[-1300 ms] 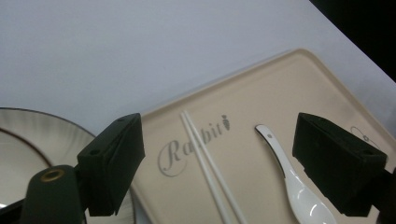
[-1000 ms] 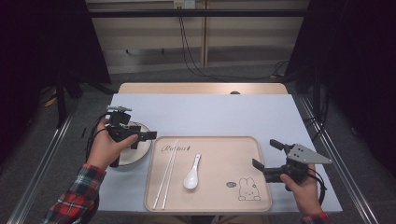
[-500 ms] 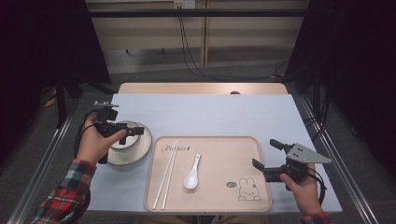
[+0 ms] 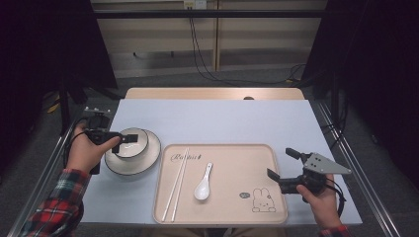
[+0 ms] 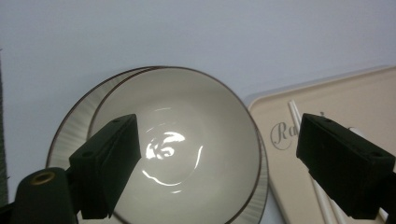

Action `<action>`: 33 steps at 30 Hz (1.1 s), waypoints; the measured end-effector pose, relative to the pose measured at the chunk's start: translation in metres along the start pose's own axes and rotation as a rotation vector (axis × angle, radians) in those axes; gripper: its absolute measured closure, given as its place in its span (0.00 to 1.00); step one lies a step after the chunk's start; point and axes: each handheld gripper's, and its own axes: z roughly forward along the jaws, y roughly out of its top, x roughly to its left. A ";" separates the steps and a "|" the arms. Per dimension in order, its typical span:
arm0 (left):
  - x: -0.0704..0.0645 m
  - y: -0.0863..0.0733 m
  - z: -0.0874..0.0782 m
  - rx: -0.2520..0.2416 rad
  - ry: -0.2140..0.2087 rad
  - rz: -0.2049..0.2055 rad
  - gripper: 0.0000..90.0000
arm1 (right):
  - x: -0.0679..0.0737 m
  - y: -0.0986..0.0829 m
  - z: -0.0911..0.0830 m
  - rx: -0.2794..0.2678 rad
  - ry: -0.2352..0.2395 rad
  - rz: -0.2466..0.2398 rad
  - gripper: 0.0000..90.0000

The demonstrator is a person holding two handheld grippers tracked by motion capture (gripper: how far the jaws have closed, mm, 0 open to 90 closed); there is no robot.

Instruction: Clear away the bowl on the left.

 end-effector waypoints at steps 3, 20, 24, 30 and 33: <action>0.007 -0.004 -0.001 0.001 0.020 -0.010 0.15 | 0.000 0.000 0.001 -0.001 -0.002 -0.003 0.04; 0.034 -0.018 0.013 0.014 0.087 -0.110 0.18 | 0.000 0.000 0.000 0.004 -0.001 -0.004 0.04; 0.038 -0.021 0.017 0.020 0.090 -0.133 0.23 | 0.001 0.000 0.000 0.003 0.000 -0.007 0.04; 0.043 -0.028 0.024 -0.009 0.135 -0.141 0.44 | 0.001 0.000 0.000 0.002 0.002 -0.001 0.04; 0.044 -0.030 0.027 -0.016 0.134 -0.154 0.49 | 0.001 0.000 -0.001 0.004 0.002 0.003 0.04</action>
